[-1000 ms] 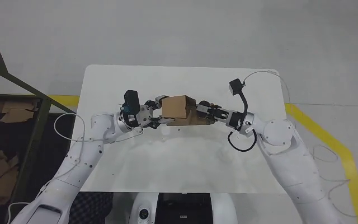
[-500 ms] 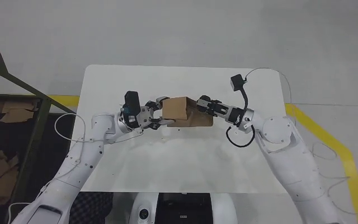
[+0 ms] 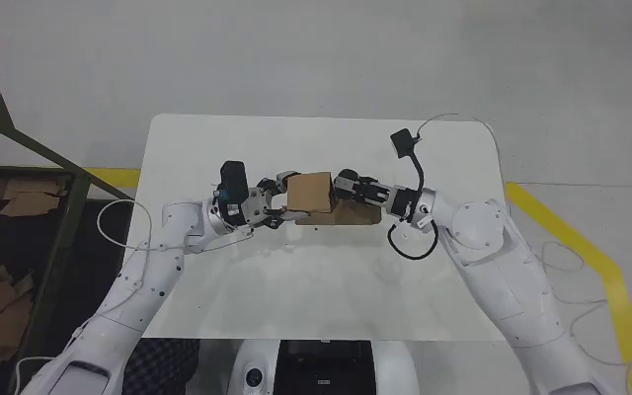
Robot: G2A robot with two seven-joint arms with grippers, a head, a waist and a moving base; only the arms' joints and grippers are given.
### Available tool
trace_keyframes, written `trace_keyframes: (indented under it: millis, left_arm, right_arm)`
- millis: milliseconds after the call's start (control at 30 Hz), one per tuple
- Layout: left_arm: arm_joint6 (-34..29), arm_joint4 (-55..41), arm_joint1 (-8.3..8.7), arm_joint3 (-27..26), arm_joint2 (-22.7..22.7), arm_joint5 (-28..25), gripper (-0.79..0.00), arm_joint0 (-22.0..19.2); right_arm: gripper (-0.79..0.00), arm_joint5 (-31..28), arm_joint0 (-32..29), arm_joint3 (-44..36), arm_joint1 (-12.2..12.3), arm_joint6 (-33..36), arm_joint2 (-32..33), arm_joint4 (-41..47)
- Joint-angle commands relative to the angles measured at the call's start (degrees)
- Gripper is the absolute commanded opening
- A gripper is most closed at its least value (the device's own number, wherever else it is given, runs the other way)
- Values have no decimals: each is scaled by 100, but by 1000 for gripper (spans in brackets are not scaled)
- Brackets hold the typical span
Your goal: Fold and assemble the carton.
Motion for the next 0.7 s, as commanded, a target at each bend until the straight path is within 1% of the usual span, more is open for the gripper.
trace_keyframes:
  millis: [0, 167, 300, 367, 500, 667]
  left_arm:
    - [3, -14, -1, 19, -8, 0, -345, 0]
    - [17, -33, -1, 45, -39, 20, -348, 2]
    - [46, -44, 2, 33, -75, 28, -345, 6]
    - [67, -55, 4, 28, -98, 34, -351, 16]
    - [95, -93, 3, 16, -122, 38, -357, 30]
    - [102, -112, -1, -17, -129, 28, -363, 42]
  right_arm:
    - [-785, 32, -151, -120, 39, -66, 194, -53]
    - [-785, 14, -704, -459, 150, -279, 826, -24]
    - [-785, 68, -1134, -458, 215, -497, 1285, 44]
    - [-785, 109, -1309, -353, 238, -517, 1480, 214]
    - [-785, 155, -1440, -96, 242, -296, 1430, 394]
    - [-785, -23, -1328, 233, 190, -159, 1114, 656]
